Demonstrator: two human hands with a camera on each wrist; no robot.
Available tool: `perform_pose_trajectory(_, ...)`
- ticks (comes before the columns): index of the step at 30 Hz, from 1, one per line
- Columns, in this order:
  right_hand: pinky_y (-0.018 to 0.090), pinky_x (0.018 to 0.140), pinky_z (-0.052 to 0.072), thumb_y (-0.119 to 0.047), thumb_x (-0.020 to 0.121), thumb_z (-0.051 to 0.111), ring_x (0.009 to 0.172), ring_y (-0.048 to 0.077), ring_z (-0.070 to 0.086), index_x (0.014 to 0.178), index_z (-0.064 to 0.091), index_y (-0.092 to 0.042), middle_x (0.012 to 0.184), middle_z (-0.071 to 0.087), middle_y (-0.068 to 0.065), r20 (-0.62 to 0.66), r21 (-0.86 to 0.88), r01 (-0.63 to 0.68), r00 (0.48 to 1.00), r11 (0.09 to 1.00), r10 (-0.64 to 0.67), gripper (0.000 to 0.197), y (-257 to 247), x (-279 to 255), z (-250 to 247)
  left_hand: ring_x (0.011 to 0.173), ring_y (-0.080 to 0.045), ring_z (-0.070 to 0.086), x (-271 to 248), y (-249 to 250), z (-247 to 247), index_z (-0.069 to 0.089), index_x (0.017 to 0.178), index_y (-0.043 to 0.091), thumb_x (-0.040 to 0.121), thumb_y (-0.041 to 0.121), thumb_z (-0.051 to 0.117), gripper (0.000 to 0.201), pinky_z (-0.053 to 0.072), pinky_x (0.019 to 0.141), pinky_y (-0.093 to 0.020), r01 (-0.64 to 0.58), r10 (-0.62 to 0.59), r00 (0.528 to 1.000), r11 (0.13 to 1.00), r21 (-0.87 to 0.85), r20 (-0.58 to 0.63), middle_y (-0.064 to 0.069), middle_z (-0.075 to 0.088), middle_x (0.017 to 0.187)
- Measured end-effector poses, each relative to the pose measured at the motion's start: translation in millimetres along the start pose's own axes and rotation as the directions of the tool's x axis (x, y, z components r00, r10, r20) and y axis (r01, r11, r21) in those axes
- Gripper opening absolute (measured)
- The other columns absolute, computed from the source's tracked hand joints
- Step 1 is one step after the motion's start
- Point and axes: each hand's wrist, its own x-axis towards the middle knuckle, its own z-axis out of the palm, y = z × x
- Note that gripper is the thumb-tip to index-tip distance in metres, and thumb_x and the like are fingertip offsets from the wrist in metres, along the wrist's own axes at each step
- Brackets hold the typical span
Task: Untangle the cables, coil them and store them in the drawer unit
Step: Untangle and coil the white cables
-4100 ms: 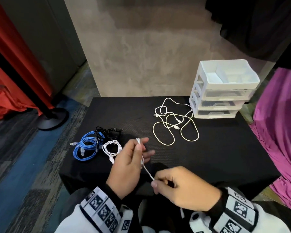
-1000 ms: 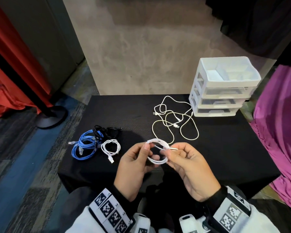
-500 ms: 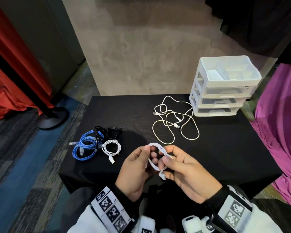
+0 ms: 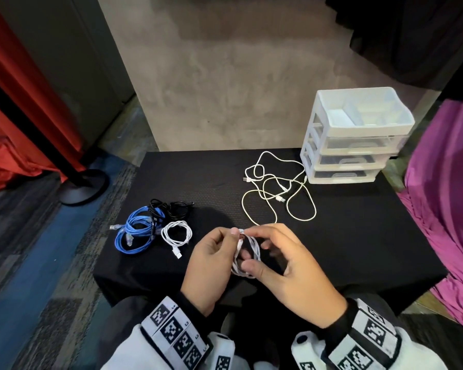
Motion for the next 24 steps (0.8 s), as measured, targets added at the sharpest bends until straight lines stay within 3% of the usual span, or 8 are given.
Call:
perform_pose_trajectory(3, 0.025, 0.095, 0.045, -0.028, 0.085, 0.083, 0.108, 0.013, 0.057, 0.114, 0.073, -0.040, 0.108, 0.065, -0.017, -0.002, -0.106, 0.049, 0.999, 0.993, -0.050, 0.033, -0.9, 7.4, -2.0, 0.056, -0.018, 0.058, -2.0, 1.2, 1.7, 0.067, 0.085, 0.009, 0.107, 0.028, 0.050, 0.034, 0.049, 0.055, -0.029, 0.008, -0.016, 0.994, 0.997, 0.077, 0.110, -0.008, 0.062, 0.066)
perform_pose_trajectory(6, 0.029, 0.086, 0.046, -0.028, 0.084, 0.084, 0.096, 0.015, 0.057, 0.092, 0.076, -0.034, 0.090, 0.067, -0.014, 0.007, -0.146, 0.056, 0.998, 0.988, -0.056, 0.013, -0.7, 16.4, -5.9, 0.052, -0.016, 0.055, -5.9, -1.6, 4.5, 0.066, 0.097, 0.005, 0.110, 0.035, 0.039, 0.043, 0.043, 0.044, -0.023, 0.076, -0.089, 0.977, 0.994, 0.072, 0.194, -0.009, 0.060, 0.066)
perform_pose_trajectory(9, 0.036, 0.085, 0.049, -0.023, 0.083, 0.086, 0.089, 0.019, 0.060, 0.085, 0.075, -0.030, 0.084, 0.066, -0.004, 0.025, -0.045, 0.029, 0.999, 0.999, -0.028, 0.013, -3.2, 25.2, -14.7, 0.064, -0.012, 0.064, -11.5, -3.6, 6.2, 0.069, 0.100, 0.008, 0.107, 0.043, 0.042, 0.045, 0.052, 0.057, -0.022, 0.222, -0.220, 0.959, 0.975, 0.009, 0.179, -0.005, 0.068, 0.075)
perform_pose_trajectory(11, 0.034, 0.086, 0.050, -0.018, 0.083, 0.086, 0.086, 0.020, 0.061, 0.084, 0.076, -0.028, 0.083, 0.065, -0.001, 0.005, 0.008, 0.003, 1.000, 1.000, -0.003, 0.014, -4.9, 28.9, -17.5, 0.053, -0.005, 0.060, -14.8, -1.5, 5.7, 0.067, 0.097, 0.008, 0.108, 0.044, 0.040, 0.047, 0.048, 0.051, -0.016, 0.273, -0.260, 0.941, 0.962, -0.030, 0.217, 0.002, 0.064, 0.063)
perform_pose_trajectory(15, 0.028, 0.077, 0.051, -0.013, 0.087, 0.082, 0.072, 0.017, 0.056, 0.086, 0.076, -0.021, 0.076, 0.060, -0.002, -0.046, 0.173, -0.099, 0.993, 0.980, 0.108, 0.010, -1.7, 28.9, -9.1, 0.048, -0.004, 0.047, -12.4, 3.0, 2.4, 0.065, 0.102, 0.010, 0.108, 0.052, 0.030, 0.055, 0.038, 0.046, -0.016, 0.204, -0.200, 0.943, 0.979, 0.010, 0.265, 0.009, 0.054, 0.057)
perform_pose_trajectory(18, 0.027, 0.072, 0.048, -0.015, 0.096, 0.073, 0.071, 0.013, 0.051, 0.093, 0.071, -0.015, 0.077, 0.056, 0.003, 0.015, 0.255, -0.190, 0.981, 0.948, 0.193, 0.004, 1.3, 24.3, -5.8, 0.055, -0.009, 0.042, -8.3, 0.9, -1.3, 0.053, 0.113, 0.003, 0.109, 0.043, 0.041, 0.042, 0.037, 0.049, -0.022, 0.135, -0.125, 0.954, 0.991, -0.020, 0.274, 0.004, 0.047, 0.063)
perform_pose_trajectory(20, 0.026, 0.069, 0.050, -0.016, 0.100, 0.067, 0.071, 0.016, 0.053, 0.101, 0.068, -0.013, 0.076, 0.056, 0.005, 0.082, 0.374, -0.262, 0.965, 0.890, 0.250, 0.004, 0.3, 19.5, -2.7, 0.057, -0.013, 0.040, -6.7, -1.4, -3.5, 0.048, 0.112, 0.003, 0.108, 0.035, 0.046, 0.032, 0.036, 0.051, -0.027, 0.096, -0.089, 0.952, 0.995, -0.012, 0.294, 0.001, 0.042, 0.063)
perform_pose_trajectory(24, 0.031, 0.066, 0.058, -0.017, 0.089, 0.073, 0.072, 0.023, 0.067, 0.117, 0.062, -0.003, 0.075, 0.065, 0.008, 0.211, 0.631, -0.430, 0.896, 0.645, 0.391, 0.032, 3.0, 15.0, -3.4, 0.054, -0.011, 0.042, -6.3, -5.2, -5.0, 0.053, 0.107, 0.004, 0.108, 0.023, 0.046, 0.021, 0.039, 0.049, -0.025, 0.013, -0.021, 0.953, 1.000, 0.028, 0.303, -0.005, 0.048, 0.066)
